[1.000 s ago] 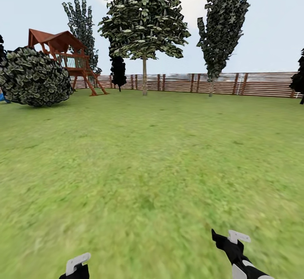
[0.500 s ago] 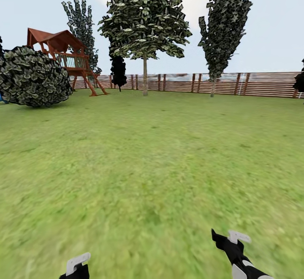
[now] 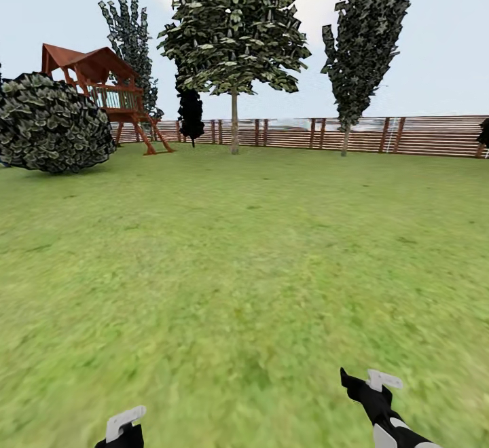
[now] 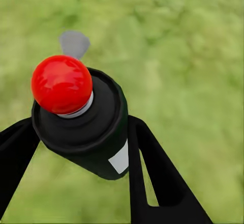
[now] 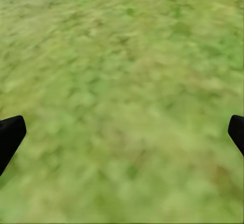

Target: In the garden, pick up the pesticide atomizer on the floor and spray pesticide onto both trees until each tree trunk is fully covered.

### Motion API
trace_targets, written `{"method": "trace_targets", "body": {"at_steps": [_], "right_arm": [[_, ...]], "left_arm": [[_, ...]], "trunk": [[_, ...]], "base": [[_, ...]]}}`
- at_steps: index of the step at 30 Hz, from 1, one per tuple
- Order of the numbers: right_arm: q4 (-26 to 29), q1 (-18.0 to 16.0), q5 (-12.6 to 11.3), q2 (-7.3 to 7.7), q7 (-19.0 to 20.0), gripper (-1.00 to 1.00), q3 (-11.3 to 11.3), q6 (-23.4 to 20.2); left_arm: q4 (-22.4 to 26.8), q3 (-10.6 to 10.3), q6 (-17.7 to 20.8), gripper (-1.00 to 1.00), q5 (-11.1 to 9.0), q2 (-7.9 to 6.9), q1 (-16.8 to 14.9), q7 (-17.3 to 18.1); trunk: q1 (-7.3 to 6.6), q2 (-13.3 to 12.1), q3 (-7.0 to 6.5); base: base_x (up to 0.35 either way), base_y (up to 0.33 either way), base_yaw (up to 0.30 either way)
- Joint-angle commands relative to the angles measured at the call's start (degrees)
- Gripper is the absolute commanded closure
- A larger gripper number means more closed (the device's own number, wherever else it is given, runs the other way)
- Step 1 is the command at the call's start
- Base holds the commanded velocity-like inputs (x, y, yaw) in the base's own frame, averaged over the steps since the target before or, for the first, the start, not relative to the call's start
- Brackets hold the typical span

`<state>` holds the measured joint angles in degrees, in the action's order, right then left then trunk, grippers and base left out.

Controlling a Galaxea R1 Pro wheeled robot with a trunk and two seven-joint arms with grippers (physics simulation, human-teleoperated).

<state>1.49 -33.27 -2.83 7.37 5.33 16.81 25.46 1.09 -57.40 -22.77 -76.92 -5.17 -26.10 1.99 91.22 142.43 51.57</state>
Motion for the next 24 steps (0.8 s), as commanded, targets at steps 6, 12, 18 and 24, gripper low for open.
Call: {"method": "trace_targets", "body": {"at_steps": [6,12,18,24], "right_arm": [[-0.1,0.0,-0.3,0.02,0.6,-1.0,0.4,0.2],[-0.1,0.0,-0.3,0.02,0.6,-1.0,0.4,0.2],[-0.1,0.0,-0.3,0.01,0.6,-1.0,0.4,0.2],[-0.1,0.0,-0.3,0.02,0.6,-1.0,0.4,0.2]], "left_arm": [[0.1,-0.3,-0.1,1.0,-0.6,-0.02,0.0,0.2],[0.1,-0.3,-0.1,1.0,-0.6,-0.02,0.0,0.2],[0.1,-0.3,-0.1,1.0,-0.6,-0.02,0.0,0.2],[0.1,-0.3,-0.1,1.0,-0.6,-0.02,0.0,0.2]], "trunk": [[0.02,0.0,0.06],[0.02,0.0,0.06],[0.02,0.0,0.06],[0.02,0.0,0.06]], "base": [[0.328,0.13,0.0],[0.328,0.13,0.0],[0.328,0.13,0.0],[0.328,0.13,0.0]]}}
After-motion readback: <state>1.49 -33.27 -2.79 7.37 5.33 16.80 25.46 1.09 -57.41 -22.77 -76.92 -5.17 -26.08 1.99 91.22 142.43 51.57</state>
